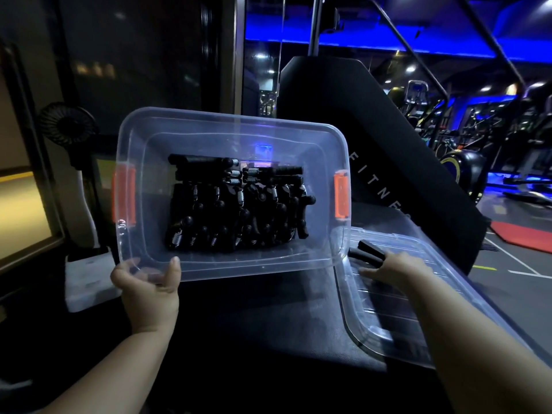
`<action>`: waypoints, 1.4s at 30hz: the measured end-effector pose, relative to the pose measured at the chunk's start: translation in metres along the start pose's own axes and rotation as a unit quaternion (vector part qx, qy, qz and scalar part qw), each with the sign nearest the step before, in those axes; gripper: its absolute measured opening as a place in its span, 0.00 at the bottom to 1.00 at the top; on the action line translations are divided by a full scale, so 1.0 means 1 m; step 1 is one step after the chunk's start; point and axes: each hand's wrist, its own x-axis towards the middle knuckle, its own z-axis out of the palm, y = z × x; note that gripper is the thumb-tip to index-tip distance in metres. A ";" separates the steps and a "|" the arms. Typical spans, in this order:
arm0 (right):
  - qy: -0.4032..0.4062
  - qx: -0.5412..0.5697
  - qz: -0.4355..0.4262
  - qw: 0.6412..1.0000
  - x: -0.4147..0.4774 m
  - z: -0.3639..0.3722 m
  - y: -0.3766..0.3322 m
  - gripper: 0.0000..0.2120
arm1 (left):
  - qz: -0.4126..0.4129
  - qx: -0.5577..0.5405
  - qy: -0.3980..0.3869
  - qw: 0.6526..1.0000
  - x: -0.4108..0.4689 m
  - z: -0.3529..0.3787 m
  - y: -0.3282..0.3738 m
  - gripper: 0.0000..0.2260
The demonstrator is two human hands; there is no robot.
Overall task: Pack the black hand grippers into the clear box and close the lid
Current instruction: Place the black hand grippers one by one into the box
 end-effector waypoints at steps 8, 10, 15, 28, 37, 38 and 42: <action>0.035 -0.027 -0.028 0.999 -0.018 -0.011 -0.007 0.25 | -0.013 -0.012 -0.007 1.000 0.001 0.000 -0.001 0.28; 0.046 -0.047 -0.048 0.997 -0.023 -0.014 -0.008 0.22 | -0.021 -0.009 -0.004 1.000 0.001 0.000 -0.002 0.28; 0.088 -0.046 -0.069 0.993 -0.028 -0.029 -0.004 0.19 | -0.037 -0.011 -0.009 0.999 0.002 -0.001 -0.002 0.29; 0.169 0.170 -0.056 0.969 -0.021 -0.030 0.000 0.17 | -0.049 -0.015 -0.017 0.999 0.003 -0.001 -0.004 0.29; 0.033 0.294 -0.031 0.955 -0.028 -0.034 0.001 0.13 | -0.050 -0.019 -0.023 0.998 0.002 -0.002 -0.001 0.29; 0.016 0.308 -0.037 0.951 -0.029 -0.035 0.001 0.11 | -0.050 -0.019 -0.024 0.998 0.002 -0.003 -0.001 0.29; -0.038 0.375 -0.052 0.925 -0.036 -0.038 -0.002 0.07 | -0.049 -0.021 -0.027 0.998 0.001 -0.003 0.000 0.29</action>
